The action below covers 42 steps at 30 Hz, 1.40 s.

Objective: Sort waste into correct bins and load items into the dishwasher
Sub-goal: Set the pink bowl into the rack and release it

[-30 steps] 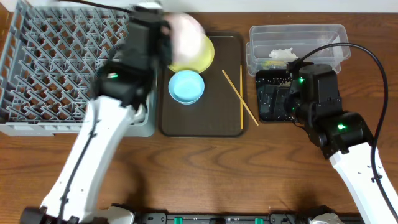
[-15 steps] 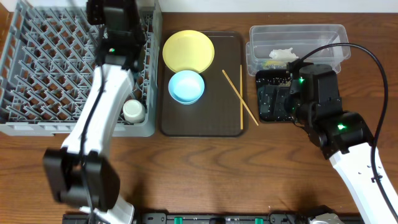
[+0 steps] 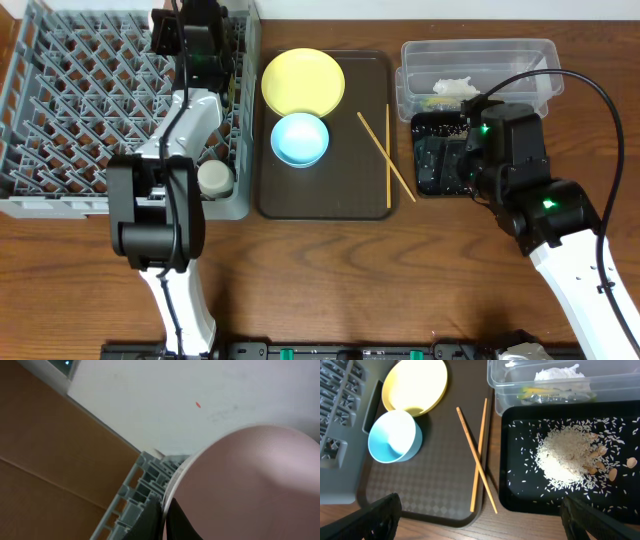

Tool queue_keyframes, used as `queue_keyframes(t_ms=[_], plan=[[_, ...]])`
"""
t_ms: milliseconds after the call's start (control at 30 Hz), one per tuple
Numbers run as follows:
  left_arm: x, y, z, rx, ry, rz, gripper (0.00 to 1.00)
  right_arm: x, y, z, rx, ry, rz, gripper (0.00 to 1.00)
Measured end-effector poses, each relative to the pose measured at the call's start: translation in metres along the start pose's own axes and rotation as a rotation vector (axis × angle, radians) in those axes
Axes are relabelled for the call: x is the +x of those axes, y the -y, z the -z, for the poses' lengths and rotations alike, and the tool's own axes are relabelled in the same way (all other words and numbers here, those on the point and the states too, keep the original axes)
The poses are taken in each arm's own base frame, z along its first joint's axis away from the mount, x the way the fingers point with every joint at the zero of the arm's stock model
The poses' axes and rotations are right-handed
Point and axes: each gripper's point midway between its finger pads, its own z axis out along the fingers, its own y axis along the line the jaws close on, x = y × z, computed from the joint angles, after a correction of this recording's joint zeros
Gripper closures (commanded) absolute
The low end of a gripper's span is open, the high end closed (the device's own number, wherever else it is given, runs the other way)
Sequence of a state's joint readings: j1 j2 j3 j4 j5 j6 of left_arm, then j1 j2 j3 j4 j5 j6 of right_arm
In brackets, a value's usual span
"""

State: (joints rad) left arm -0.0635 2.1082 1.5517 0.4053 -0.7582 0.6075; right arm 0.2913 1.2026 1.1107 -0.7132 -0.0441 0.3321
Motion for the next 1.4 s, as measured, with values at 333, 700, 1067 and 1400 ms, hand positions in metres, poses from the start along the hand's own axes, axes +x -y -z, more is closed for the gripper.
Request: queue_keyframes(t_ms=[333, 700, 1067, 1400], plan=[[0.021, 0.034, -0.012, 0.009, -0.003, -0.01, 0.92, 0.0, 0.0, 0.0, 0.0, 0.0, 0.0, 0.01], [0.004, 0.048, 0.004, 0.019, 0.045, -0.195, 0.92, 0.0, 0.0, 0.0, 0.0, 0.0, 0.0, 0.01], [0.019, 0.056, 0.016, 0.008, -0.035, -0.319, 0.77, 0.0, 0.0, 0.0, 0.0, -0.001, 0.0, 0.01], [0.016, 0.082, 0.045, 0.04, -0.044, -0.402, 0.59, 0.0, 0.0, 0.0, 0.0, -0.001, 0.0, 0.01]])
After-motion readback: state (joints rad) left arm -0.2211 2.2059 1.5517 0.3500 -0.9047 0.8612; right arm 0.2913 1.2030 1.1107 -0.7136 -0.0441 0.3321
